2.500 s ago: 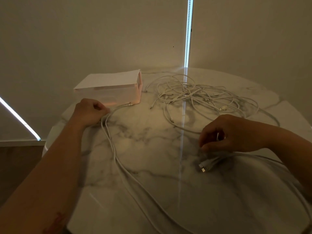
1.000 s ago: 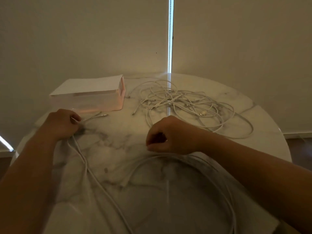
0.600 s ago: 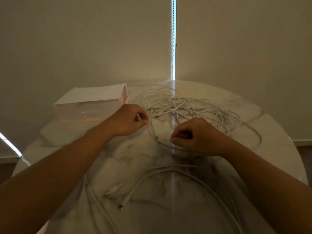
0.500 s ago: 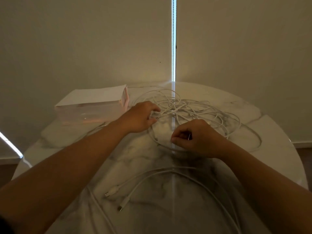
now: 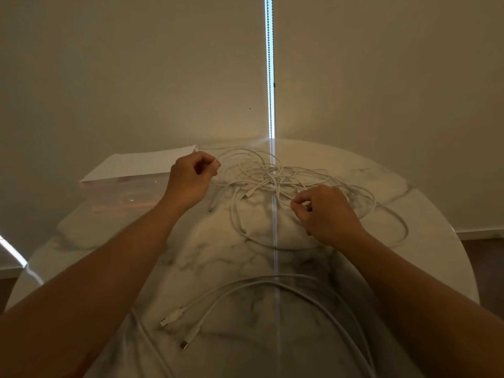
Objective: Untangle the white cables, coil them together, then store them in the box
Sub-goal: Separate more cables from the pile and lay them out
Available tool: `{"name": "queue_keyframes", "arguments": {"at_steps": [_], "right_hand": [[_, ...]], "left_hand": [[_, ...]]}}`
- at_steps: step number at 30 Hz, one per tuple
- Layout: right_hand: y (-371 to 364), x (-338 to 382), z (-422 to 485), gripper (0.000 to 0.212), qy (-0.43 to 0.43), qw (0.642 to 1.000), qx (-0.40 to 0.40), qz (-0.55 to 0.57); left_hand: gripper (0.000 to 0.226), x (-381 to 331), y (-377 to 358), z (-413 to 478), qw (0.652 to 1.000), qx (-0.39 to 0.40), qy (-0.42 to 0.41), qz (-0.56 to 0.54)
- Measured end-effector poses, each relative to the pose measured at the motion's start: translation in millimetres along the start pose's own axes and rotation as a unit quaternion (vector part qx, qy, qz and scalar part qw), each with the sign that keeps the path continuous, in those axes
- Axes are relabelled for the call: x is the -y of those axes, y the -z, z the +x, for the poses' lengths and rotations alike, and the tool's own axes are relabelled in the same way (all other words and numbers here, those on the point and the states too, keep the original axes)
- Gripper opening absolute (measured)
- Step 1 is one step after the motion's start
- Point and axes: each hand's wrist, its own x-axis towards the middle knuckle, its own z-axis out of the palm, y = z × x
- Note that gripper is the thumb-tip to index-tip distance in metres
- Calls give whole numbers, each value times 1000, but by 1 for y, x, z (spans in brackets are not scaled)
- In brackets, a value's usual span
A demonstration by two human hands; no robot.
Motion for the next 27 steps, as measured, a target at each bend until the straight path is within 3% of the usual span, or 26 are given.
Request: {"name": "queue_keyframes", "arguments": {"at_steps": [12,18,24,27], "right_hand": [[-4,-6,3,17,-47,998,11,-46],[-3,1,-4,28,-5,999,2,-40],[-10,11,-13,25,57,998,21,-34],[-14,18,-16,22,87,995,27,-44]], "left_hand": [[7,-18,42,-41,971,-74,31,-224],[5,10,59,-58,980,89,27,-176],[15,30,79,-62,981,186,-5,-52],[26,35,85,-60,975,221,17,23]]}}
